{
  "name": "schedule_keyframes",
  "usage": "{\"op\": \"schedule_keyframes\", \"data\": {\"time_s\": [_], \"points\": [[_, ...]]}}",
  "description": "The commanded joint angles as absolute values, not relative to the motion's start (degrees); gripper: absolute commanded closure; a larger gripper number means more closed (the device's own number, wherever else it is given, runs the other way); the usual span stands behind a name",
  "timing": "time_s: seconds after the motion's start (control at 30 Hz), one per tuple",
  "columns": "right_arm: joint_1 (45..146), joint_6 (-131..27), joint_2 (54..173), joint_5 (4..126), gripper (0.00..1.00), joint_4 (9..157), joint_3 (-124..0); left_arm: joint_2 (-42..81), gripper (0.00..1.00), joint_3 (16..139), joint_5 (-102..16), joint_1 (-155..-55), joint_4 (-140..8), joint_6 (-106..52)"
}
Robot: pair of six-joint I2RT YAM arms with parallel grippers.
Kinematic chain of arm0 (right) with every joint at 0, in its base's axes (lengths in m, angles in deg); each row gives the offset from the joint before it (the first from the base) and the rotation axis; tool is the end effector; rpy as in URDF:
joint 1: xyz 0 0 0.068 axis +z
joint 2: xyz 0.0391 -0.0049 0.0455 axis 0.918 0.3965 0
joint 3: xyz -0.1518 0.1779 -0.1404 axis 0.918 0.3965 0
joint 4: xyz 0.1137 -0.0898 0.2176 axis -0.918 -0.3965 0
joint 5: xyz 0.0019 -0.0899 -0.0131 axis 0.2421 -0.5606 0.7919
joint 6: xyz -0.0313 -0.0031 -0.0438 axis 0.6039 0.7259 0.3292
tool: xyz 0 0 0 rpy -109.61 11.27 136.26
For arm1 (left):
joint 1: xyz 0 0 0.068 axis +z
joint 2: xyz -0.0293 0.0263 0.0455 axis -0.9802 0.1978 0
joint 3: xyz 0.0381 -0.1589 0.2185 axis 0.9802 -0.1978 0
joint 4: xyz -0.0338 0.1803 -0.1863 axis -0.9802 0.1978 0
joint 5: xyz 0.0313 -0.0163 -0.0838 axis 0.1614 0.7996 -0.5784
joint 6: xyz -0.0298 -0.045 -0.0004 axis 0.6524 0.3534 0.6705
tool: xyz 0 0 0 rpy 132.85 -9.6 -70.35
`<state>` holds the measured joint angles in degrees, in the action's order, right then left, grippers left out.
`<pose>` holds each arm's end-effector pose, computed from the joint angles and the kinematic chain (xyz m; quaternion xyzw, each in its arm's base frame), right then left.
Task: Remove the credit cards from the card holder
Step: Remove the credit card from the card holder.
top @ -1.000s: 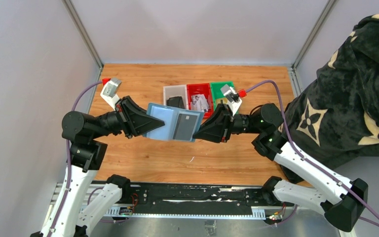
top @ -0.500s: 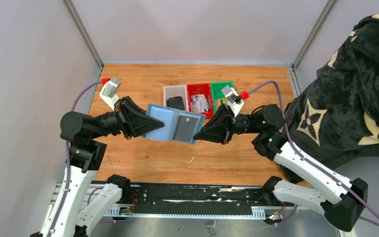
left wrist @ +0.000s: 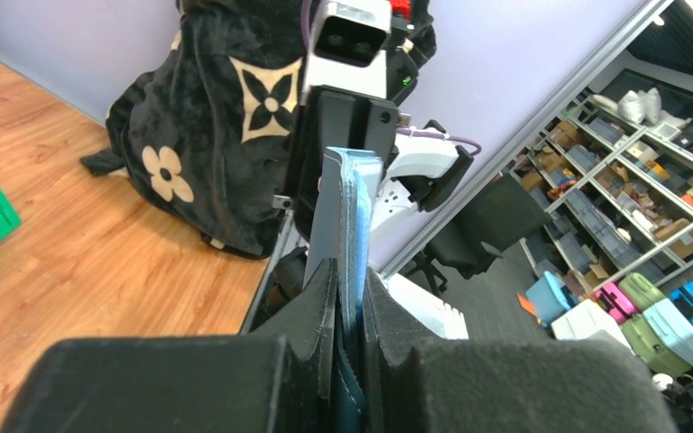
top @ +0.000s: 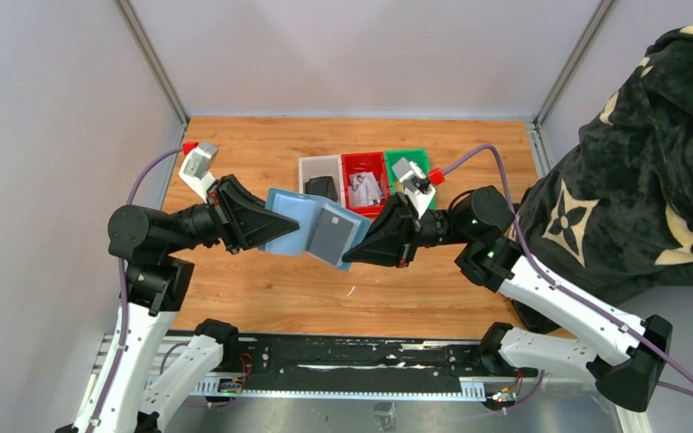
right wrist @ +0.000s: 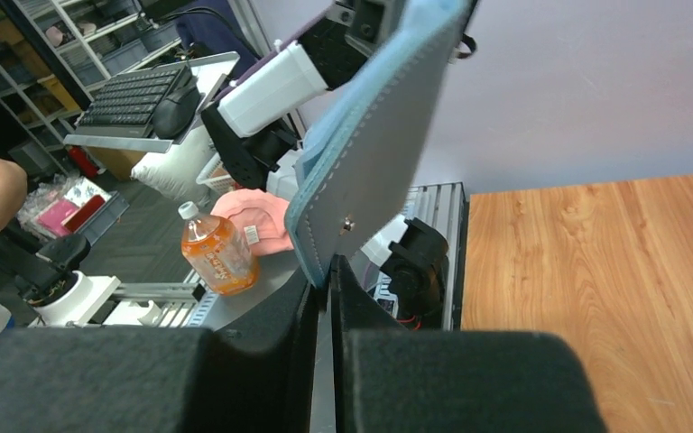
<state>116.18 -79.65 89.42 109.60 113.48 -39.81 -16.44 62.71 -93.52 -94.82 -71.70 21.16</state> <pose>0.1159 0.1793 0.4217 -0.4322 0.4216 0.6834 0.4103 0.1014 -0.0612 0.4528 0.2151 0.5850 -0.6587 0.4216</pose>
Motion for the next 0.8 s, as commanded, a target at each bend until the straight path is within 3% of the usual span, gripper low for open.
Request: {"op": "schedule_keyframes", "data": {"time_s": [0.0,0.07,0.1,0.17,0.23,0.37,0.57,0.67,0.77], "points": [[119.8,-73.7,89.4,104.8,0.89,109.7,-44.5,-16.9,1.00,61.3,-94.8,-94.8,-72.4,21.0],[120.4,-73.2,89.4,104.5,0.94,109.0,-45.0,-17.2,0.94,60.2,-94.4,-94.8,-72.3,20.1],[120.5,-73.2,89.3,103.8,0.96,108.3,-45.2,-17.2,0.83,60.0,-94.1,-94.8,-71.4,19.3],[120.9,-72.3,89.0,101.6,1.00,105.8,-45.7,-17.3,0.53,59.8,-93.5,-94.8,-69.7,17.4],[121.5,-70.7,88.9,98.0,1.00,101.5,-46.8,-17.5,0.47,60.2,-92.8,-94.8,-67.1,14.7],[122.3,-68.9,89.9,94.7,1.00,96.1,-48.9,-18.7,0.49,59.3,-91.6,-94.8,-66.7,13.9],[123.1,-68.4,89.9,93.2,1.00,94.5,-49.4,-18.8,0.78,59.2,-92.4,-94.8,-68.5,15.1],[123.2,-67.9,90.2,87.2,0.87,91.4,-50.2,-19.2,0.83,59.1,-92.9,-94.8,-68.5,14.7],[123.2,-68.6,91.1,83.0,0.83,90.3,-50.5,-19.5,0.87,58.8,-93.5,-94.8,-68.5,14.7]]}}
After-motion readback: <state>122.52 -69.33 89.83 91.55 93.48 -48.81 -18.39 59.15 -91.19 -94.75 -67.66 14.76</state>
